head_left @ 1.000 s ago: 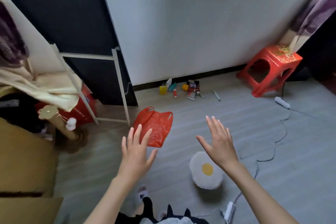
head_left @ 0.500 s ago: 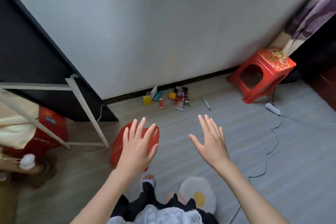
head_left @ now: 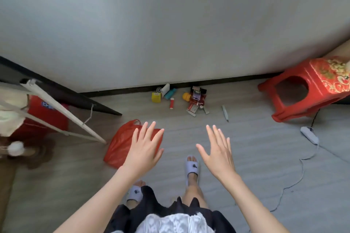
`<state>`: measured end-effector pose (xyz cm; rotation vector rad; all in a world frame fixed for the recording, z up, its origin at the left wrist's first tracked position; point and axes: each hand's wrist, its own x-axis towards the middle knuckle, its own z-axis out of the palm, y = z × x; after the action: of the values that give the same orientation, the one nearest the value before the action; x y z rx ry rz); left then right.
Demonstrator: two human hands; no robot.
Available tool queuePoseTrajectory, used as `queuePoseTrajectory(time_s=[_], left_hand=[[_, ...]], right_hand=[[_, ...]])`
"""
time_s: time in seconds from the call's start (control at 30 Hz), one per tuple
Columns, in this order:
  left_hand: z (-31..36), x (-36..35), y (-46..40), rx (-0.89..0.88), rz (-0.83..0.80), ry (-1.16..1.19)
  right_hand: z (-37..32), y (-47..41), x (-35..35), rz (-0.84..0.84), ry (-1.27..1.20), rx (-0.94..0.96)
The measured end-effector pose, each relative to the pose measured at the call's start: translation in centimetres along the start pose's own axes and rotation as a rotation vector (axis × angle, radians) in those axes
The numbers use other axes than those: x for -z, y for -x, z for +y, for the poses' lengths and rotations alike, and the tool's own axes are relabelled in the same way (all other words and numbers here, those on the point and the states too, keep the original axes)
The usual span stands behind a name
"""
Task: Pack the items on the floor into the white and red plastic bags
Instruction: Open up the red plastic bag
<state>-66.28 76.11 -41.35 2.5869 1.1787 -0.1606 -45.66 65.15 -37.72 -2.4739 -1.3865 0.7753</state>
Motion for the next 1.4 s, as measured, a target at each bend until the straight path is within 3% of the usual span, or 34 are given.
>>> queuePoseTrajectory(time_s=[0.13, 0.37, 0.53, 0.67, 0.87, 1.07, 1.13, 1.23, 1.4], left_hand=[[4.1, -3.8, -4.1, 0.232, -0.062, 0.144], [6.2, -12.3, -5.9, 0.346, -0.160, 0.188], [2.1, -19.5, -9.3, 0.342, -0.126, 0.121], [-2.6, -30.0, -12.6, 0.375, -0.071, 0.110], [-7.5, -48.2, -16.4, 0.284, -0.225, 0.023], [-12.5, -60.7, -21.6, 0.297, -0.188, 0.039], [-14.1, -63.2, -23.3, 0.321, -0.184, 0.058], [-15.4, -65.1, -24.9, 0.381, -0.201, 0.102], [-15.4, -63.7, -25.3, 0.468, -0.025, 0.211]], right_hand=[[3.9, -6.6, 0.9, -0.068, 0.079, 0.095], [8.6, -14.7, -3.5, -0.149, 0.170, 0.171], [11.9, -18.8, -13.0, -0.229, 0.213, 0.176], [16.1, -23.6, -23.0, -0.256, 0.240, 0.212], [24.1, -30.8, -39.6, -0.367, 0.318, 0.246], [29.2, -38.1, -52.1, -0.362, 0.372, 0.290], [29.7, -40.4, -54.7, -0.296, 0.386, 0.306], [30.7, -42.5, -57.4, -0.330, 0.373, 0.255], [30.9, -42.4, -58.4, -0.315, 0.399, 0.266]])
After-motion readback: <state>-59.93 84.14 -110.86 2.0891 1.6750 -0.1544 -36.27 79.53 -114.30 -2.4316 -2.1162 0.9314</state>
